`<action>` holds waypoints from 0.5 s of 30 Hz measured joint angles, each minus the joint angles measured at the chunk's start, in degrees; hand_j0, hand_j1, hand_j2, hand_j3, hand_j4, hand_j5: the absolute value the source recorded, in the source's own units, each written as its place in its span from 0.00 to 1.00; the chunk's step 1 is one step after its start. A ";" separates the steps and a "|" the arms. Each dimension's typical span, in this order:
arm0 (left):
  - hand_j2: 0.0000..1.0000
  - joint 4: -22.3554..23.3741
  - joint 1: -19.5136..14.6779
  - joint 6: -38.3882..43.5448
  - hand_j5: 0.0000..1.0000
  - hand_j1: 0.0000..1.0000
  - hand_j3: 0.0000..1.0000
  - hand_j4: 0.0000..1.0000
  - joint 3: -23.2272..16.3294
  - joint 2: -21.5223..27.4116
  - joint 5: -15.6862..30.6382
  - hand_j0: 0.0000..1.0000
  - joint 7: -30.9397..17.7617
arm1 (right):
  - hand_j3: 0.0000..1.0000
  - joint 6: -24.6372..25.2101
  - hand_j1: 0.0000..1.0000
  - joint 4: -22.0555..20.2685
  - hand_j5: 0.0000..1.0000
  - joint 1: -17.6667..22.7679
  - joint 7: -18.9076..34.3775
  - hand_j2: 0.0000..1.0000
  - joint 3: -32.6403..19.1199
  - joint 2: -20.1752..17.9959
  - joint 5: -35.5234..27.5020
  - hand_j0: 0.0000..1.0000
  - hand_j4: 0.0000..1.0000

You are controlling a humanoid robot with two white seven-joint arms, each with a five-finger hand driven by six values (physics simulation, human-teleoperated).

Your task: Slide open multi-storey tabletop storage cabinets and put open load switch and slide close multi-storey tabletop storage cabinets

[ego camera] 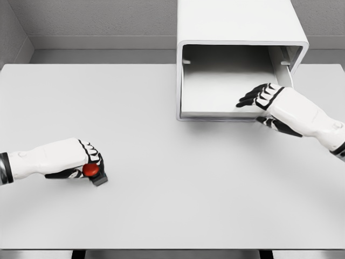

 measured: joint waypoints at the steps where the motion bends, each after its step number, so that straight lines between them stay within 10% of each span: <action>1: 0.49 0.00 0.00 -0.01 0.49 0.49 0.49 0.49 0.00 -0.01 0.00 0.49 0.00 | 0.67 0.00 0.67 -0.12 0.67 0.00 0.00 0.67 -0.32 -0.05 -0.23 0.67 0.67; 15: 0.69 0.00 0.18 -0.02 0.69 0.69 0.69 0.69 0.00 -0.17 -0.06 0.69 -0.01 | 0.61 0.00 0.61 -1.42 0.61 0.17 0.06 0.61 -4.92 -4.06 -4.97 0.61 0.61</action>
